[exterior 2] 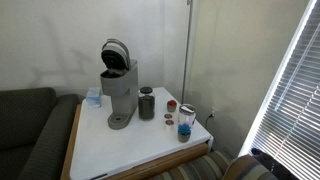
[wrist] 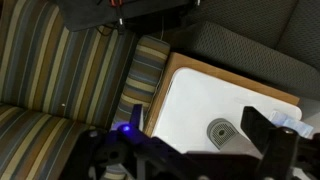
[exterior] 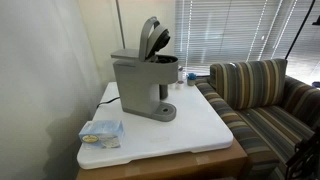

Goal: Close the coffee maker

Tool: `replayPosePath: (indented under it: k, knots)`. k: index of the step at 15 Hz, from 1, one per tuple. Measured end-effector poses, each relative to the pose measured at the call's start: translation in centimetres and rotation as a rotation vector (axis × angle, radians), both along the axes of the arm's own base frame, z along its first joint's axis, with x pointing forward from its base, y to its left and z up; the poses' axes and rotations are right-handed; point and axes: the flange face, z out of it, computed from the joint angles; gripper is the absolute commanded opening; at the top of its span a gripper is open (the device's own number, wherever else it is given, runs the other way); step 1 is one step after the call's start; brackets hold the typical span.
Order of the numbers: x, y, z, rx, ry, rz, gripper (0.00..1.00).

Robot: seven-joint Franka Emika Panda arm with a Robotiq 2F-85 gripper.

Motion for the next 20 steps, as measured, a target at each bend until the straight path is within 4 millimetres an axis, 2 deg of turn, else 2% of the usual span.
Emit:
replayPosePath:
  k: [17,20]
  knots:
    - [0.0,0.1,0.1,-0.002,-0.001,0.002,1.00]
    - [0.6,0.6,1.4,-0.018,-0.025,0.021,1.00]
